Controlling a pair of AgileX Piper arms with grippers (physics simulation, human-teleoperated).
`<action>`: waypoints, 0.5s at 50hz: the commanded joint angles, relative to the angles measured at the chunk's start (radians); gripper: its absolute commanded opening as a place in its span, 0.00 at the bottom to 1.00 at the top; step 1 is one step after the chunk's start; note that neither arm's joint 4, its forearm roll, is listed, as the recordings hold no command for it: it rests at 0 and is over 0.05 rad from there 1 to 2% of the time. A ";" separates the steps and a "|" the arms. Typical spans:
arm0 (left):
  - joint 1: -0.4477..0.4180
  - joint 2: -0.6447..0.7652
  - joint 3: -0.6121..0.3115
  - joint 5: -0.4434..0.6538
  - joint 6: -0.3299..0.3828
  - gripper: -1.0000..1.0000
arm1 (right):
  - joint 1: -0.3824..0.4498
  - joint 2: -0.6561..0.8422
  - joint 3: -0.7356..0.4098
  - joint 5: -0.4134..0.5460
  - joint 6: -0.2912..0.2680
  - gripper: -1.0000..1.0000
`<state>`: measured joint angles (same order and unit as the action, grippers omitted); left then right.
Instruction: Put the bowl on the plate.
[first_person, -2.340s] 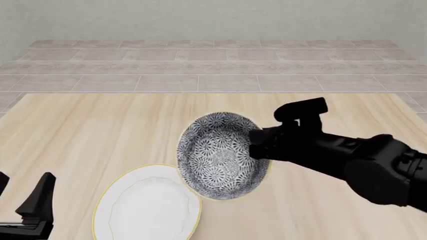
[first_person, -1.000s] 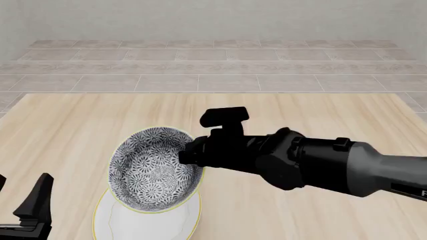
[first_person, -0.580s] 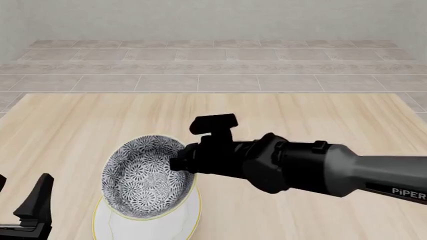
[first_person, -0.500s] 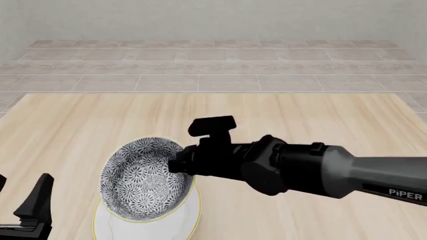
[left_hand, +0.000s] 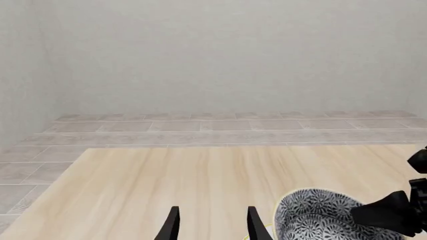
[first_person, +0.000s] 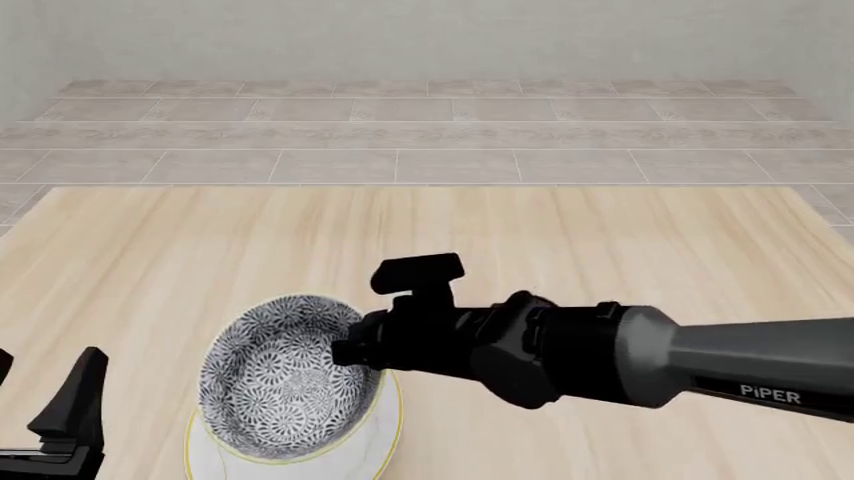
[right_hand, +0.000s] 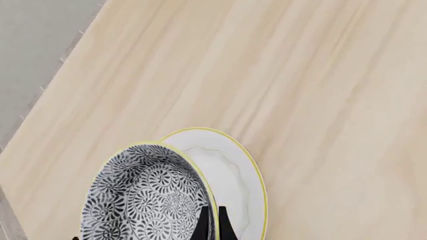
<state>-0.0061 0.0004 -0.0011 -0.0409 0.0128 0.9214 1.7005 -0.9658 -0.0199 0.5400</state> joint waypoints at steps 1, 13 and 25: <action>0.000 0.000 0.000 0.000 0.001 1.00 | -0.002 0.027 0.006 -0.030 0.033 0.00; 0.000 0.000 0.000 -0.001 0.003 1.00 | 0.010 0.050 0.021 -0.061 0.068 0.00; -0.002 0.000 0.000 -0.003 0.004 1.00 | 0.013 0.068 0.025 -0.081 0.077 0.00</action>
<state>-0.0067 0.0004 -0.0011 -0.0426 0.0159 0.9302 1.7570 -0.9434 -0.0787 0.5982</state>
